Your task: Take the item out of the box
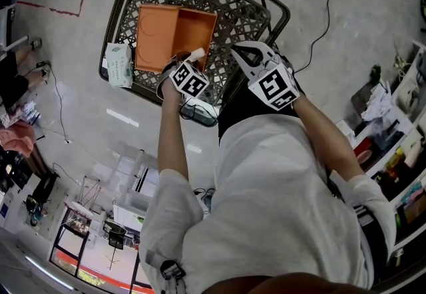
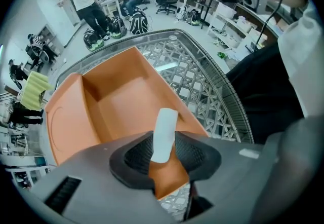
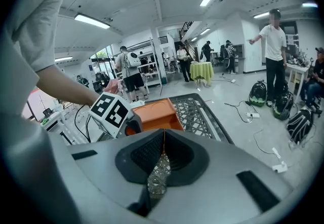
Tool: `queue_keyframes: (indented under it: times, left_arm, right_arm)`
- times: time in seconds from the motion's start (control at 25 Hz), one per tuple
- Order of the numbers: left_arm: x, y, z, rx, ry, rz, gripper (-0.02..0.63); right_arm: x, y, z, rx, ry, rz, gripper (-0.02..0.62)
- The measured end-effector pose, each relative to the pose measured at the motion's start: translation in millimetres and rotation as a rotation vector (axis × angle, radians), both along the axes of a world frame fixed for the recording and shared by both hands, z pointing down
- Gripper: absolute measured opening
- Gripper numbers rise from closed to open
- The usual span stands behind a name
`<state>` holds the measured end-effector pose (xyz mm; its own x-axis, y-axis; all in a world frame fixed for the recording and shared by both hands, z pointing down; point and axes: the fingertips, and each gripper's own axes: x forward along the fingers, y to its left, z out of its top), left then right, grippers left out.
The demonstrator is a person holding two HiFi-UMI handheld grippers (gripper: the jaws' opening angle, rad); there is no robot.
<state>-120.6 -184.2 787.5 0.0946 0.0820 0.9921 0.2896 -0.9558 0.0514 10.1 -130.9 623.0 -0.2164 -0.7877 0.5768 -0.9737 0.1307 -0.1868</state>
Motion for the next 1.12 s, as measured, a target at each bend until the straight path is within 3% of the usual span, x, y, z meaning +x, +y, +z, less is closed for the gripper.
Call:
queue_keyframes:
  times: [0.52,0.88,1.12]
  left_arm:
    - [-2.1,1.5,17.7,-0.017,-0.063,0.021,0.126]
    - [-1.6,-3.2,16.5,0.000,-0.063,-0.048,0.126]
    - [7.2,-9.4,5.1,0.007,0.004,-0.148,0.126]
  right_arm:
    - [13.7,9.7,5.1,-0.016,0.005,0.027,0.005]
    - [19.1,13.3,5.3,-0.030,0.032,0.011,0.005]
    - [13.2,6.0,-1.6,-0.012,0.026,-0.020,0.005]
